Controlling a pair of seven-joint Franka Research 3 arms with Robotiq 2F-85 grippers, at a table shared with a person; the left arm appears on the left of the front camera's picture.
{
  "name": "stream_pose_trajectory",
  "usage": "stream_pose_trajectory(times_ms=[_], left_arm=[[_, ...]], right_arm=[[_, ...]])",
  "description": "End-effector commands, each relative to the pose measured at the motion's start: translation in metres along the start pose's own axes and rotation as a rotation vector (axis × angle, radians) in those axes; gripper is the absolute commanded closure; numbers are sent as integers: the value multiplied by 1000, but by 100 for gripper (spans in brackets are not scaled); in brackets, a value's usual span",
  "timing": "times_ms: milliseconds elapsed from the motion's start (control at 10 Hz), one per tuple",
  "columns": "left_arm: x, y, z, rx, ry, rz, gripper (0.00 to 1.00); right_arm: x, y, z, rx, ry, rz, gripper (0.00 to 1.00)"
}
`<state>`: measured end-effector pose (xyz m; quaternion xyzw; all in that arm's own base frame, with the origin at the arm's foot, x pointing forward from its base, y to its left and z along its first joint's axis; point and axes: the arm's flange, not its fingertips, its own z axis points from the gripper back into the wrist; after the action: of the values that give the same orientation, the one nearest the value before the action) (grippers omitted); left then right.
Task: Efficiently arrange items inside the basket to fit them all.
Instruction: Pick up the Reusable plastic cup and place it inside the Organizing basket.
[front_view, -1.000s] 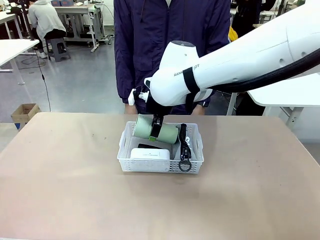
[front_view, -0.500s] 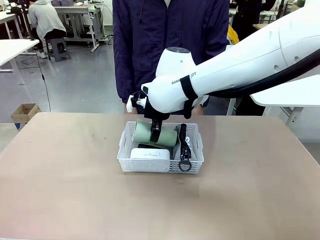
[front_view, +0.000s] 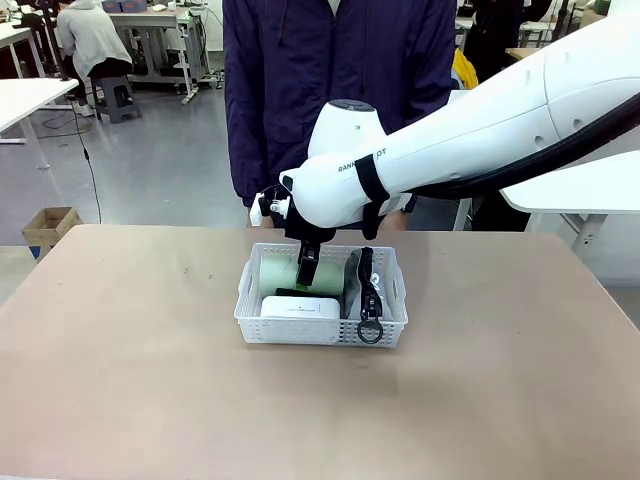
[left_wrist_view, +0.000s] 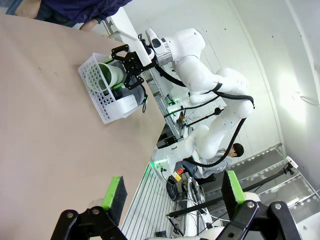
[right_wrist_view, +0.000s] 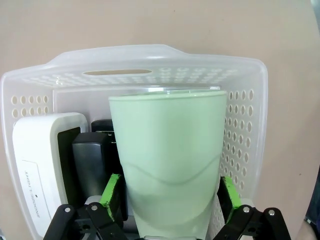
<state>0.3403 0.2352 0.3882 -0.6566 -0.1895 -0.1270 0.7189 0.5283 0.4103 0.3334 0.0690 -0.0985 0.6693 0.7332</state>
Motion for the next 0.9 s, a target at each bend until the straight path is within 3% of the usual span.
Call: stream_pose_trajectory(times_ms=[0, 400, 600, 700, 800], left_arm=[[-1, -4, -2, 7, 5, 5, 0], [-1, -4, -2, 7, 5, 5, 0], [-1, -4, -2, 7, 5, 5, 0], [-1, -4, -2, 7, 5, 5, 0], [-1, -4, -2, 7, 5, 5, 0]], right_arm=[[2, 0, 1, -25, -3, -26, 0], [-13, 14, 37, -29, -92, -55, 0], [-50, 40, 127, -44, -248, -97, 0], [-77, 54, 171, -75, -340, -173, 0], [-113, 60, 204, -16, -463, -283, 0]])
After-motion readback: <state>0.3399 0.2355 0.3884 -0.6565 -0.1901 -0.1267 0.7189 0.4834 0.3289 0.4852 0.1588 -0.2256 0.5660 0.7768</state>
